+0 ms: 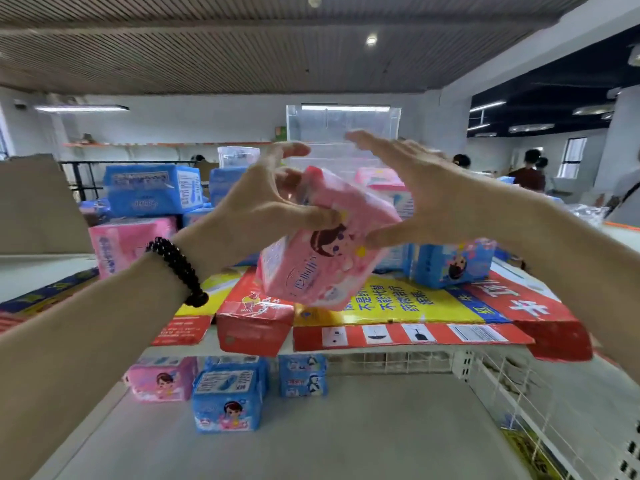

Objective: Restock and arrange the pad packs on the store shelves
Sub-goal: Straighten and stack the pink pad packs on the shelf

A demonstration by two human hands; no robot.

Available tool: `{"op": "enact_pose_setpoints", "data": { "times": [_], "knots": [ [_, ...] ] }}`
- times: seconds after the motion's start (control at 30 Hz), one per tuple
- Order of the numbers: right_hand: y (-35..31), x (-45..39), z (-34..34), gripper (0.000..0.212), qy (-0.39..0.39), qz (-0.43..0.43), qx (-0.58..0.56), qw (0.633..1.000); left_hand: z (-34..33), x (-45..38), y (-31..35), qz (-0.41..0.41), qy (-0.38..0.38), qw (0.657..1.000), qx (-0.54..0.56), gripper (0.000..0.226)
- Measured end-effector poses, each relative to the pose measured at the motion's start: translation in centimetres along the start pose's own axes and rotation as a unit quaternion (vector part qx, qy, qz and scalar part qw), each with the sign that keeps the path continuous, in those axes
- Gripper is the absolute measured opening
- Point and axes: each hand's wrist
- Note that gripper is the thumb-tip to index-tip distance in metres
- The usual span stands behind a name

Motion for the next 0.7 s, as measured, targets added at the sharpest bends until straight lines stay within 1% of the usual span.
{"op": "enact_pose_setpoints", "data": {
  "times": [0.07,0.1,0.17,0.27,0.3,0.37,0.43,0.47,0.53,0.57,0.6,0.63,0.67,0.7],
  "knots": [
    [-0.6,-0.9,-0.7,0.118,-0.054,0.021,-0.046,0.997,-0.2,-0.1,0.0,0.007,-0.019,1.0,0.0,0.107],
    [-0.8,-1.2,-1.3,0.115,-0.057,0.031,-0.059,0.996,-0.3,-0.2,0.1,0.007,-0.023,1.0,-0.007,0.109],
    [-0.9,-1.6,-2.6,0.111,-0.047,0.046,-0.09,0.994,-0.2,0.0,0.1,0.01,-0.026,0.999,-0.033,0.114],
    [-0.3,-1.6,-3.6,0.108,-0.017,0.046,-0.161,0.986,1.2,0.6,0.0,0.015,-0.033,0.991,-0.127,0.116],
    [0.1,-1.5,-3.8,0.106,-0.003,0.042,-0.201,0.979,1.9,1.0,-0.2,0.024,-0.032,0.988,-0.152,0.117],
    [1.0,-1.3,-4.5,0.099,0.04,0.028,-0.315,0.948,3.4,2.2,-0.9,0.049,-0.015,0.985,-0.166,0.118],
    [1.6,-1.0,-4.8,0.085,0.086,0.0,-0.419,0.904,4.7,3.4,-2.0,0.071,0.014,0.986,-0.152,0.123],
    [1.9,-0.9,-5.0,0.077,0.107,-0.014,-0.452,0.885,5.0,3.9,-2.4,0.081,0.024,0.986,-0.145,0.126],
    [1.8,-0.5,-5.3,0.07,0.133,-0.03,-0.497,0.857,4.8,4.5,-2.8,0.094,0.025,0.989,-0.108,0.126],
    [1.2,-0.4,-5.4,0.066,0.139,-0.038,-0.518,0.844,4.3,4.6,-2.9,0.096,0.02,0.993,-0.07,0.118],
    [0.4,-0.3,-5.6,0.062,0.142,-0.045,-0.537,0.83,3.6,4.5,-2.9,0.092,0.018,0.995,-0.025,0.1],
    [-0.6,-0.3,-6.0,0.057,0.144,-0.049,-0.557,0.816,2.9,4.3,-2.8,0.074,0.02,0.997,0.019,0.076],
    [-1.7,-0.4,-6.4,0.051,0.143,-0.053,-0.579,0.801,2.2,4.2,-2.5,0.046,0.03,0.997,0.054,0.057],
    [-2.7,-0.4,-6.8,0.046,0.145,-0.059,-0.599,0.785,1.8,4.1,-2.2,0.02,0.046,0.996,0.071,0.049]
  ]
}}
Point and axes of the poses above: each hand's wrist, its own x-axis away from the middle knuckle, its own z-axis out of the back of the hand, y = z × x, and after that the axes turned 13 degrees about x, right-handed
